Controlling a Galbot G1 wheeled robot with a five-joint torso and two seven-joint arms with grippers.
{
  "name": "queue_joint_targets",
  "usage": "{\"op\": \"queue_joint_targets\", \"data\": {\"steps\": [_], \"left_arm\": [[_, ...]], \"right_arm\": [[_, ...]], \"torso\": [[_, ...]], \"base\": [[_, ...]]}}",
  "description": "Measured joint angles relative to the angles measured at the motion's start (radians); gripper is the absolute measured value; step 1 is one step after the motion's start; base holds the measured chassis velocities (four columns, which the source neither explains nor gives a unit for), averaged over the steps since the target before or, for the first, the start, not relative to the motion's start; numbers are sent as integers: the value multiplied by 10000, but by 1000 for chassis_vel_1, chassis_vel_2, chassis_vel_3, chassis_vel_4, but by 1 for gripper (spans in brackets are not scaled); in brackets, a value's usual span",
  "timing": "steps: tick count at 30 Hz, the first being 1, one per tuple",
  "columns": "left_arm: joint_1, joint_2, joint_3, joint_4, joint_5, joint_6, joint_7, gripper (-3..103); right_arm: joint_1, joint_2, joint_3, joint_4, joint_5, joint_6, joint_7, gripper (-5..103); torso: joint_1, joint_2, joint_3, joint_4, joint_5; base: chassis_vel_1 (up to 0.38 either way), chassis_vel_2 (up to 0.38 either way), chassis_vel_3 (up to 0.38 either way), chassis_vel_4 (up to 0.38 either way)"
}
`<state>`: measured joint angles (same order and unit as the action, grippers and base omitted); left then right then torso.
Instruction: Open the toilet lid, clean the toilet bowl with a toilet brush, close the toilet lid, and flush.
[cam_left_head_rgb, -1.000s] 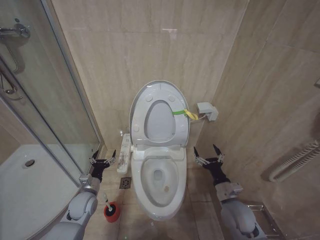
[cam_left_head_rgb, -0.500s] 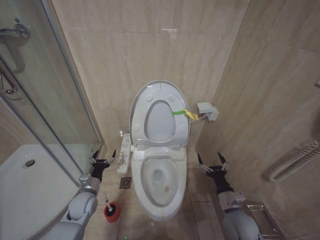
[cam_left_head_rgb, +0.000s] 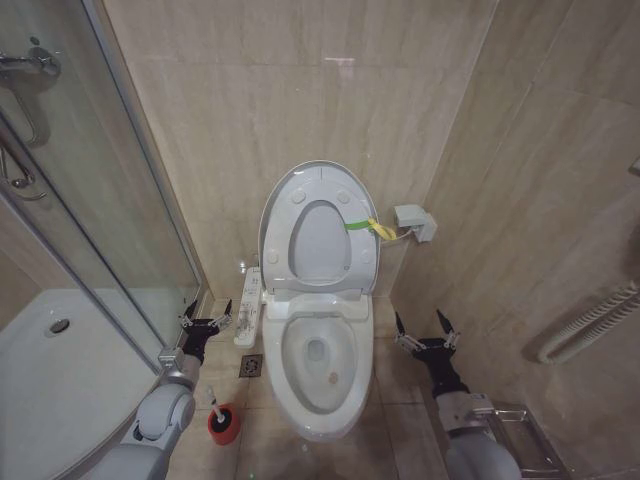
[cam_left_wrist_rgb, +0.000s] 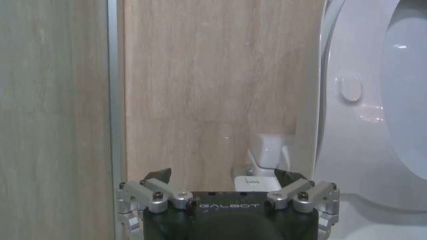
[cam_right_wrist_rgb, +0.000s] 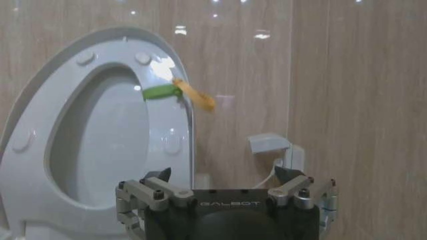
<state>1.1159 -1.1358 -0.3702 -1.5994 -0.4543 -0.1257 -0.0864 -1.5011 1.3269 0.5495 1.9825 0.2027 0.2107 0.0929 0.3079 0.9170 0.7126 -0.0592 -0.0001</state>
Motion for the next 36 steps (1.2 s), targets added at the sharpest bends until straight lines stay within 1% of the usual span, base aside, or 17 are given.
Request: {"op": "queue_joint_targets", "data": {"steps": [3,9,20,36], "left_arm": [[0,0,0,0,0,0,0,100],[-1,0,0,0,0,0,0,100],[0,0,0,0,0,0,0,100],[0,0,0,0,0,0,0,100]], "right_arm": [[-115,244,18,122,-84,-3,-8,100],[-143,353,36,58,-183,94,-110,100],[470,-162,111,-449,-154,129,-278,100],[442,-259,157,-467,-151,50,-260,100]], "torso": [[0,0,0,0,0],[0,-1,0,0,1],[0,-2,0,1,2],[0,-1,0,0,2]], "base": [[0,0,0,0],[0,0,0,0],[0,0,0,0],[0,0,0,0]]}}
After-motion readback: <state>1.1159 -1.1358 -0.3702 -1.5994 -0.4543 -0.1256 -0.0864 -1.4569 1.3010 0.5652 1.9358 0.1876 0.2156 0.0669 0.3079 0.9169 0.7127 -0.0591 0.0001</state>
